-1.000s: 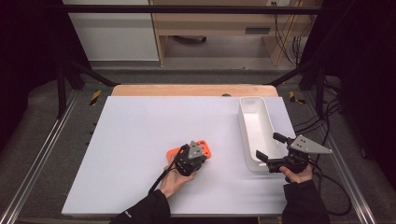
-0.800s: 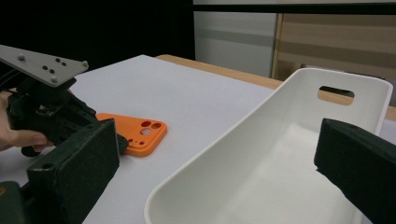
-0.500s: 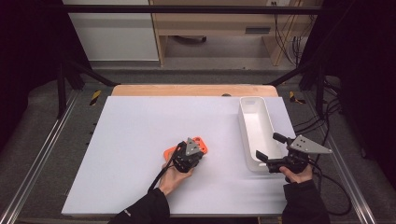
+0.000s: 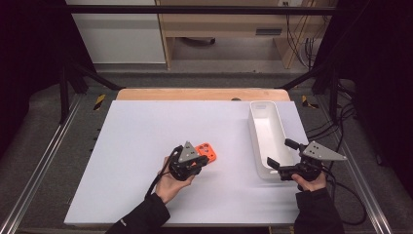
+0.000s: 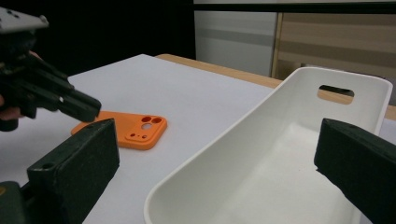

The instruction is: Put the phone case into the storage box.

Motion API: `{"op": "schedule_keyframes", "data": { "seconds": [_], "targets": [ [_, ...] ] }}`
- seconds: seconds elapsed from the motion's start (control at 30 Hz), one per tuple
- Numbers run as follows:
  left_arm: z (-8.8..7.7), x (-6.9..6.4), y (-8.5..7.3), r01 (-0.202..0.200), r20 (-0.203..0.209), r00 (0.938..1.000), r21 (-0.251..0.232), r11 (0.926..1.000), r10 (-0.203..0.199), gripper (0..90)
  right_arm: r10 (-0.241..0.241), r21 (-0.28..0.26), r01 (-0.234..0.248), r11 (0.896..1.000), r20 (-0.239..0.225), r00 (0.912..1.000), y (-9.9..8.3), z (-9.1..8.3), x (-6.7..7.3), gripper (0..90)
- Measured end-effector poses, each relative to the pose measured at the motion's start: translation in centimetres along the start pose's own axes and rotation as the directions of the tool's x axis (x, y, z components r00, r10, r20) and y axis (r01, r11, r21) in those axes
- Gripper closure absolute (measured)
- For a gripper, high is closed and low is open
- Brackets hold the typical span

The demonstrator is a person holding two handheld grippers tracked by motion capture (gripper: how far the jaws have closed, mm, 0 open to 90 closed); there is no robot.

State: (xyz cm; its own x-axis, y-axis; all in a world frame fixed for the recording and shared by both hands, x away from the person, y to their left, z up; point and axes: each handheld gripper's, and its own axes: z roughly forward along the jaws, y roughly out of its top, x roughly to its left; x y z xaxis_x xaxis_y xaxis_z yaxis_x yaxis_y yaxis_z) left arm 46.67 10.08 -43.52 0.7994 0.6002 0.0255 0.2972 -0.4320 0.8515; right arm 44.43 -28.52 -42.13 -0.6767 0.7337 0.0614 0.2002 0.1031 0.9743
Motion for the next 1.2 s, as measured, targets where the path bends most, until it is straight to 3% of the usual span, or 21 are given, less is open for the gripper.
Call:
{"op": "schedule_keyframes", "data": {
  "seconds": [0.1, 0.3, 0.33, 0.37, 0.53, 0.97, 1.2],
  "targets": [
    [-1.5, 0.5, 0.4, -0.005, 0.021, 0.9998, -0.038, 0.9993, 0.006, 73.6, -0.001, 0.0, 0.001, 1.0, -0.001, 1.0, 0.0, 0.0, 0.0, 0.5],
    [-3.3, 1.4, 0.7, -0.012, 0.039, 0.9991, -0.057, 0.9983, 0.015, 55.4, 0.0, 0.0, 0.0, 1.0, -0.001, 1.0, 0.0, 0.0, 0.0, 0.5],
    [-3.6, 1.5, 0.7, -0.021, 0.028, 0.9994, -0.059, 0.998, 0.023, 46.8, -0.001, -0.001, 0.001, 1.0, -0.001, 1.0, 0.0, -0.1, 0.0, 0.5],
    [-3.8, 1.7, 0.7, -0.027, 0.01, 0.9996, -0.069, 0.9973, 0.028, 46.8, -0.001, -0.001, 0.001, 1.0, -0.001, 1.0, 0.0, -0.1, 0.0, 0.5],
    [-4.8, 2.5, 0.9, -0.006, -0.002, 1.0, -0.083, 0.9965, 0.006, 29.8, -0.001, -0.003, 0.001, 1.0, 0.003, 1.0, 0.0, -0.2, -0.1, 0.5],
    [-6.6, 3.7, 1.6, 0.014, -0.017, 0.9997, -0.058, 0.9982, -0.015, 4.6, 0.0, -0.001, 0.0, 1.0, 0.002, 1.0, 0.0, -0.2, -0.1, 0.5],
    [-6.6, 4.4, 1.9, 0.011, 0.002, 0.9999, -0.047, 0.9988, -0.011, 1.0, 0.0, -0.004, 0.0, 1.0, -0.003, 1.0, 0.0, -0.2, -0.1, 0.5]
  ]
}}
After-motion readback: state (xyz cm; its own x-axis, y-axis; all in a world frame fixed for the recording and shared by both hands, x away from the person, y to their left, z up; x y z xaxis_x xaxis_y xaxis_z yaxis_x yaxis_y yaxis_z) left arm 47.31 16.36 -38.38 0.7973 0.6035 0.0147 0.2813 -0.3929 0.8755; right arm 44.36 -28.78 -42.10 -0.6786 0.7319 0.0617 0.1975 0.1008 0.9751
